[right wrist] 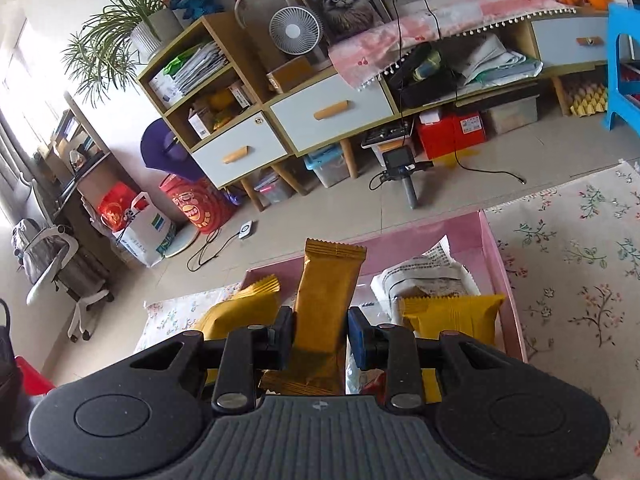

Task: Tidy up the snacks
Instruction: 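Carry the yellow bag and gold bar over the box and open both tools, then withdraw both open tools from the box toward the remaining snacks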

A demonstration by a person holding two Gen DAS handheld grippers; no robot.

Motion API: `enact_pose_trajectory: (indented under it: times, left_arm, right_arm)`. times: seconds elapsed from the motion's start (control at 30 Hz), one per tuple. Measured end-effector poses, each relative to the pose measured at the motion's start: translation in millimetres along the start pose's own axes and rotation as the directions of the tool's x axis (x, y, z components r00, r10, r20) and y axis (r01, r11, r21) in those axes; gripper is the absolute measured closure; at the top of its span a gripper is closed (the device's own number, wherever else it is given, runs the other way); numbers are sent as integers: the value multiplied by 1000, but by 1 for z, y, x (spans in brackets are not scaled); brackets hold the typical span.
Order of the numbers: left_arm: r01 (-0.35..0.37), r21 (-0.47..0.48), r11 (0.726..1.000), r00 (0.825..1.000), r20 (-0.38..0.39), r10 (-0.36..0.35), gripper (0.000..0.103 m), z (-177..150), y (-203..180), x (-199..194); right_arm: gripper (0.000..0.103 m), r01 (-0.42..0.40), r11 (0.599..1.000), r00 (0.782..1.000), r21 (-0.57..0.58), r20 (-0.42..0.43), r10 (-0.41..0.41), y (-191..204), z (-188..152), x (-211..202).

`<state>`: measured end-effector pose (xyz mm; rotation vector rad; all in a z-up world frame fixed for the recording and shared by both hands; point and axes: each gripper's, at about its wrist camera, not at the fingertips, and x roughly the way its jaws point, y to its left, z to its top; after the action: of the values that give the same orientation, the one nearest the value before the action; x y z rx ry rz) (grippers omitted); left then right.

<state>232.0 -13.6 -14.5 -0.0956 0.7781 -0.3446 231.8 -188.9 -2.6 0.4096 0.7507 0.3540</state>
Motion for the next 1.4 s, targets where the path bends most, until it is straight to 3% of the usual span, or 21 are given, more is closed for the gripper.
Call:
enact_pose_trajectory:
  times: [0.17,0.37,0.53,0.73,1.07,1.2,1.4]
  left_arm:
    - [-23,18,1000,1000,-7,23,61,2,-1,13]
    - [-52,110,993,999,1,52,56,5,-13,17]
    - [-45,98,994,999,17,44,35,4,-16,10]
    - [-53,91,994,999,17,51,27,-2,-17,-3]
    - [-21,95,995,999,34,18,18,-18,-16,-38]
    - [-7,91,996,1000,29,5,18,-30,-15,-52]
    - [0,98,995,1000,26,-2,15,-48,-13,-76]
  right_arm:
    - [84,1,1000,1000,20,-4,-1,-9,0,9]
    - [81,-12,999,1000,42,13,11,-15,4,9]
    - [75,-6,998,1000,62,22,4,-21,7,6]
    - [64,-1,998,999,63,32,-1,-17,8,0]
    - [49,18,999,1000,-38,21,-17,12,5,-21]
    - [38,39,992,999,-121,25,-36,26,-4,-34]
    - [30,45,982,999,-183,0,-45,40,-22,-47]
